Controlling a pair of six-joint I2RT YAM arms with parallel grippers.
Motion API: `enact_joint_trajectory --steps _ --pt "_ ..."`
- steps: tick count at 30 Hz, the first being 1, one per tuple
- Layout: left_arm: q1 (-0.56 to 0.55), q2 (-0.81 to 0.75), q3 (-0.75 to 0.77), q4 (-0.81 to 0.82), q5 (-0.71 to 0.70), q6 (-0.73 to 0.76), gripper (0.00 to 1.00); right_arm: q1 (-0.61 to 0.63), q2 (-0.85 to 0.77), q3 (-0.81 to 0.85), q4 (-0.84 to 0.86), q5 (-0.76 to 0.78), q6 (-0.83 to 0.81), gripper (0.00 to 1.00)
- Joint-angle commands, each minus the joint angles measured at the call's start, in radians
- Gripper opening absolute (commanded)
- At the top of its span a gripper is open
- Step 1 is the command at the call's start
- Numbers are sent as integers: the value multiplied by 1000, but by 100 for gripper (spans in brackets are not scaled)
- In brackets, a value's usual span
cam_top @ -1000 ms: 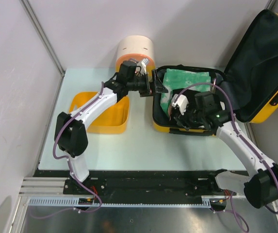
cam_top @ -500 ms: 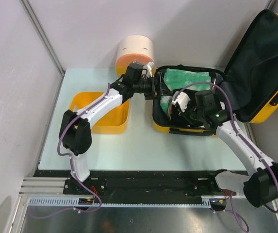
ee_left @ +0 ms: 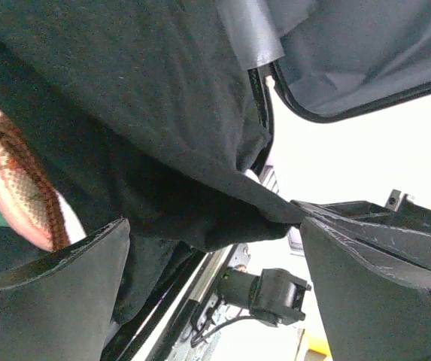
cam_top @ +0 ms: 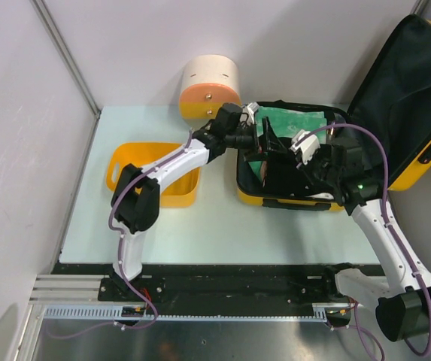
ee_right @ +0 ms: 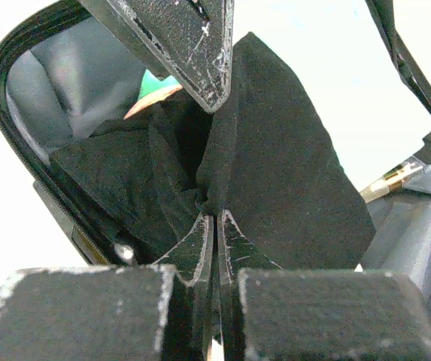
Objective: Open, take out, and arrange the luggage
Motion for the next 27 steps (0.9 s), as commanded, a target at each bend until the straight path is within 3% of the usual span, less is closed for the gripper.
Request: enact_joint_trajectory --steps 1,4,8,13,15,19,27 --pt "37 -33 43 68 44 22 100 -14 -17 24 33 -37 19 0" --pt "156 -170 -110 64 -16 126 100 -20 -17 24 25 -43 18 0" --pt "333 -333 -287 -166 -146 281 93 -51 -17 22 27 -60 30 0" --pt "489 -450 -537 -264 -267 346 72 -86 -25 24 57 -85 34 0" --pt "499 -448 -598 -271 -314 345 68 -109 -27 24 65 -89 34 0" --pt "438 -398 -620 -263 -273 328 67 -162 -43 24 85 -101 48 0" --pt "293 -245 -445 -199 -164 239 67 -246 -57 32 123 -117 68 0"
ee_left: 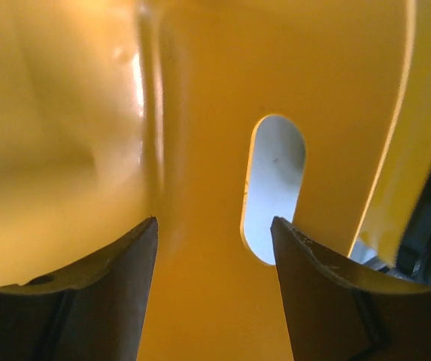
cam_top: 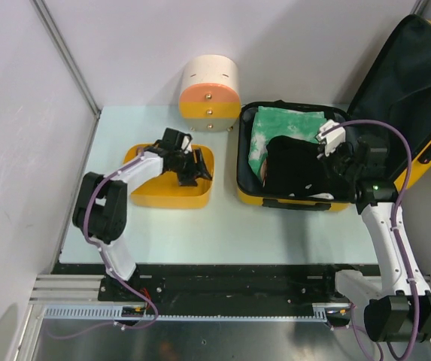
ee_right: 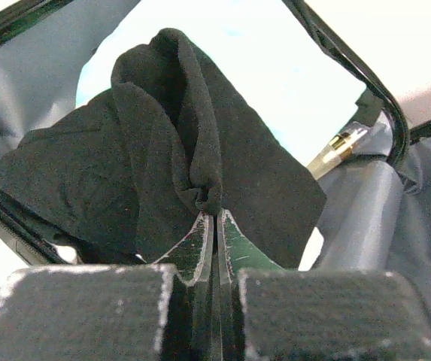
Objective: Open, take out, and arrange the luggage
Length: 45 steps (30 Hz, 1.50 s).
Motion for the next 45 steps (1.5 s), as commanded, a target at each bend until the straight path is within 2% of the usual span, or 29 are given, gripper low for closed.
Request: enact_joint_trajectory --steps 1,5,11,16,20,22,27,34,45 --pt "-56 55 135 81 82 -63 67 -48 -28 35 66 -33 22 0" --pt "-79 130 232 115 130 -106 68 -55 -34 38 63 -47 35 0" --pt "-106 162 283 143 182 -120 71 -58 -37 38 72 -44 48 0" --pt "-53 76 240 143 167 -64 78 -64 -50 38 127 13 85 0" --pt "-37 1 243 143 165 79 82 -94 -51 38 186 43 146 0" --pt "-69 -16 264 143 179 149 83 -105 -45 38 192 42 163 0" --pt "-173 4 310 141 231 203 83 -116 -25 38 180 53 183 0" --pt "-276 134 425 144 269 158 77 -85 -16 36 83 -7 209 0" --pt "-367 237 459 143 266 153 74 -12 -4 32 25 -21 203 0"
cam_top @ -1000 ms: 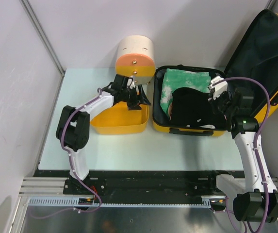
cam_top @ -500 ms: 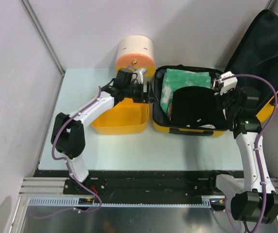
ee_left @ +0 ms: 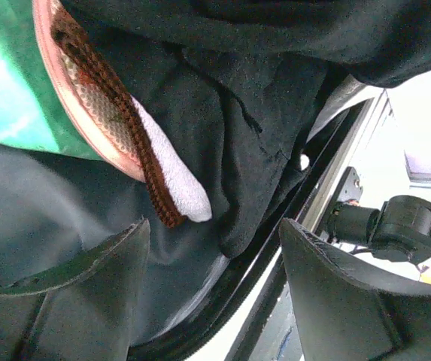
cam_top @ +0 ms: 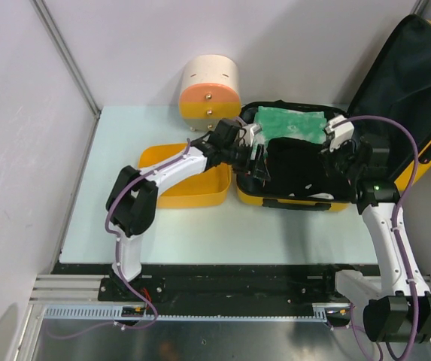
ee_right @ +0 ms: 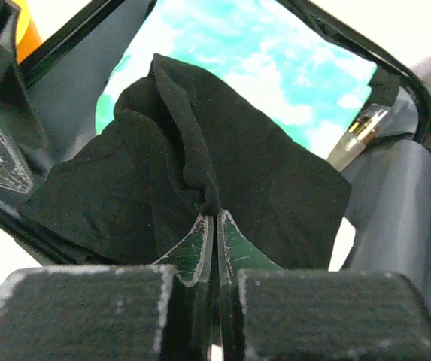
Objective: Open, take out, and arrange the luggage
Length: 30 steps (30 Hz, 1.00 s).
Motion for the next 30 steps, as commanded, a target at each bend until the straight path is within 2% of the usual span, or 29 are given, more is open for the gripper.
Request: enact_joint_trajectory --steps 1,3,7,9,12,14,17,18,26,27,29,30 --pt "-20 29 58 10 24 -9 73 40 4 32 -22 -24 -3 0" --pt "-24 36 64 10 27 -14 70 51 5 28 -30 -35 -6 0" --pt "-36 44 90 15 53 -18 53 79 13 25 -59 -55 -14 0" --pt "-41 49 101 16 73 -21 48 87 17 16 -59 -64 -13 0" --pt "-43 56 121 24 99 -43 32 102 25 12 -55 -80 -10 0" --pt "-46 58 132 30 105 -50 24 111 34 10 -55 -89 -10 0" --pt "-49 58 149 35 107 -61 8 125 39 4 -56 -104 -10 0" --pt "-49 58 153 35 99 -69 0 127 39 2 -53 -104 -11 0" --pt "-49 49 132 36 68 -77 0 131 40 -14 -45 -113 -17 1" --pt "-47 47 133 38 70 -80 0 136 43 -14 -61 -126 -19 16" --pt "-49 49 144 41 70 -83 0 143 51 -16 -81 -159 -19 36" --pt "-49 52 152 42 71 -87 0 150 53 -18 -98 -167 -17 51"
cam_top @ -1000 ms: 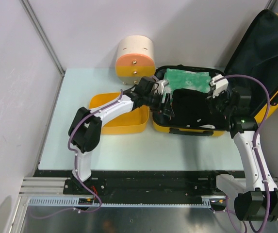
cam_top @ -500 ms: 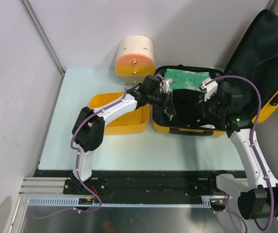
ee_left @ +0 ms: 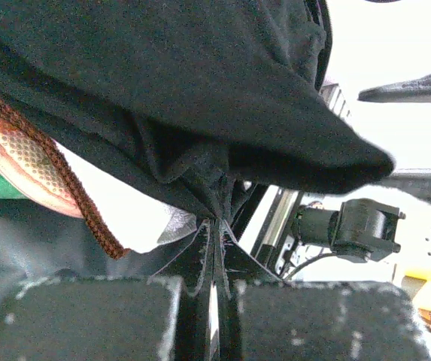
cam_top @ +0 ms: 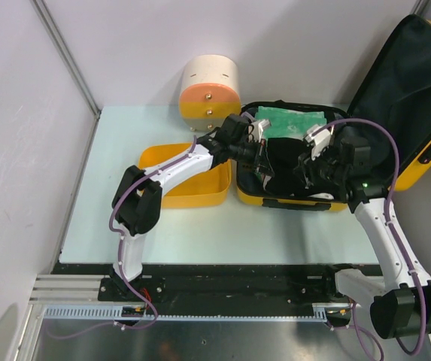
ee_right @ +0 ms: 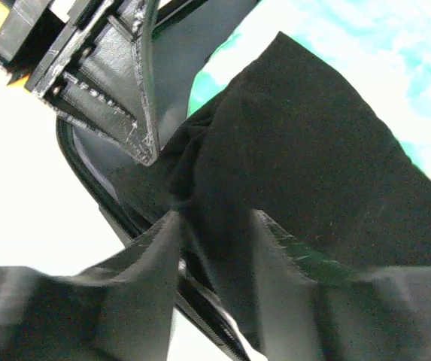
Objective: Open, take out, and arrange the luggage
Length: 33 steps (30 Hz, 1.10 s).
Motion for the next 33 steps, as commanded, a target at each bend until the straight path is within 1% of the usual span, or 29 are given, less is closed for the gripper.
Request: enact_joint_trajectory --steps 1,2,3,5,6,7,9,11,14,15,16,17,18,20,21,22,25,27,28,29,31,32,33 --pt "-8 -2 56 33 12 -25 0 32 13 -6 -31 -70 -4 57" --pt "-8 3 61 35 16 -26 0 45 11 -13 -30 -72 -1 62" --pt "-7 6 65 37 19 -31 0 52 8 -35 -15 -69 0 70" --pt "-8 9 76 40 23 -32 0 94 -3 -64 19 -44 8 77" --pt "-8 11 77 41 26 -38 0 108 -6 -91 59 -32 17 88" --pt "-8 12 82 44 31 -43 0 124 -9 -104 77 -12 22 90" --pt "-8 17 88 47 37 -51 0 186 -1 -128 132 19 34 91" --pt "-8 20 94 50 42 -58 0 244 2 -165 176 103 42 91" --pt "-8 21 99 55 42 -65 0 286 2 -214 278 206 51 89" --pt "-8 24 97 55 45 -66 0 310 6 -225 324 238 51 82" --pt "-8 18 96 55 43 -68 0 325 9 -234 344 305 48 76" --pt "-7 17 94 56 45 -66 0 336 13 -242 361 339 48 67" --pt "-7 18 93 58 43 -68 0 352 19 -245 390 403 49 44" --pt "-5 4 87 58 40 -69 0 353 20 -245 403 439 37 23" --pt "-4 3 84 56 39 -71 0 353 14 -245 404 451 33 7" --pt "4 -5 76 58 34 -74 0 350 -3 -245 403 471 26 0" --pt "27 -19 56 61 16 -91 0 321 -47 -247 386 457 11 0" --pt "42 -31 41 64 -15 -110 1 304 -69 -245 378 419 14 0" --pt "58 -34 36 66 -24 -117 3 292 -73 -245 375 402 14 0" --pt "61 -37 31 66 -33 -121 16 290 -76 -245 365 392 16 0" --pt "68 -39 12 64 -41 -124 31 287 -73 -244 355 373 32 0" --pt "68 -45 -1 66 -41 -121 42 287 -73 -244 349 358 39 0" --pt "67 -46 -30 66 -28 -120 46 287 -72 -242 345 338 49 0"
